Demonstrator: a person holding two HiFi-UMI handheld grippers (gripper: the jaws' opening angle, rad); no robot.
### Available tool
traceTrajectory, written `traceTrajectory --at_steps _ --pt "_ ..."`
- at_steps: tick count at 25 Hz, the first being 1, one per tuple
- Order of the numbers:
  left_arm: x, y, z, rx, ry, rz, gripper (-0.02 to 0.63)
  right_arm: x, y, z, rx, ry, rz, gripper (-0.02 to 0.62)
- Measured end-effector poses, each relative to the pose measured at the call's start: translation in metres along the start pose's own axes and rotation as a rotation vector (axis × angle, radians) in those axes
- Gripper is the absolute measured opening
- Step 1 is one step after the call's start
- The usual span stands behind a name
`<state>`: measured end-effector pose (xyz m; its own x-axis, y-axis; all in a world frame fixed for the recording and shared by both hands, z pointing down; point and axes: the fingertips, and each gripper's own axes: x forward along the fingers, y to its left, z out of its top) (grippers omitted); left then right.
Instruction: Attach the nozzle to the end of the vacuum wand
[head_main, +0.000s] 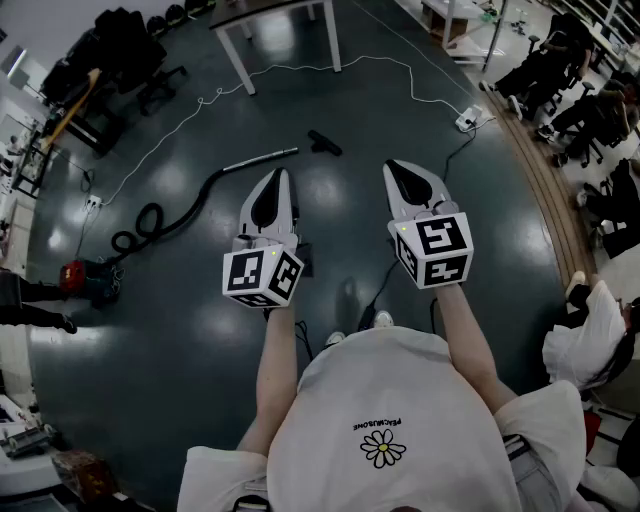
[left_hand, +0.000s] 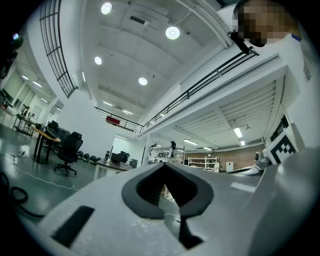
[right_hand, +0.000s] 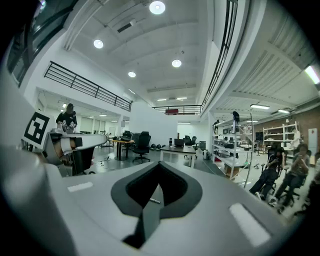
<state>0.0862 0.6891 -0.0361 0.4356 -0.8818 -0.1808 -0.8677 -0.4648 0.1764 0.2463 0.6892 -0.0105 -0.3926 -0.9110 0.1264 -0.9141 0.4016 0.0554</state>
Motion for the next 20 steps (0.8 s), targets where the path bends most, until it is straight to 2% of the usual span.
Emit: traceTrajectory --at_steps 4,11,16,20 --pt "0.004 -0.001 -0.003 -0.015 -0.013 0.020 0.003 0.006 -0.009 -0.003 0.006 0.001 0.019 0.006" --pt "0.018 0.000 0.005 0.018 -0.025 0.052 0.003 0.024 -0.015 0.003 -0.009 0.001 0.069 0.006" --pt "0.017 0.005 -0.007 0.031 0.019 0.095 0.003 0.031 -0.015 -0.006 0.011 0.011 0.148 0.006" --pt "0.010 0.025 -0.023 -0.005 0.053 0.155 0.003 0.048 -0.011 -0.023 0.028 0.049 0.192 0.006"
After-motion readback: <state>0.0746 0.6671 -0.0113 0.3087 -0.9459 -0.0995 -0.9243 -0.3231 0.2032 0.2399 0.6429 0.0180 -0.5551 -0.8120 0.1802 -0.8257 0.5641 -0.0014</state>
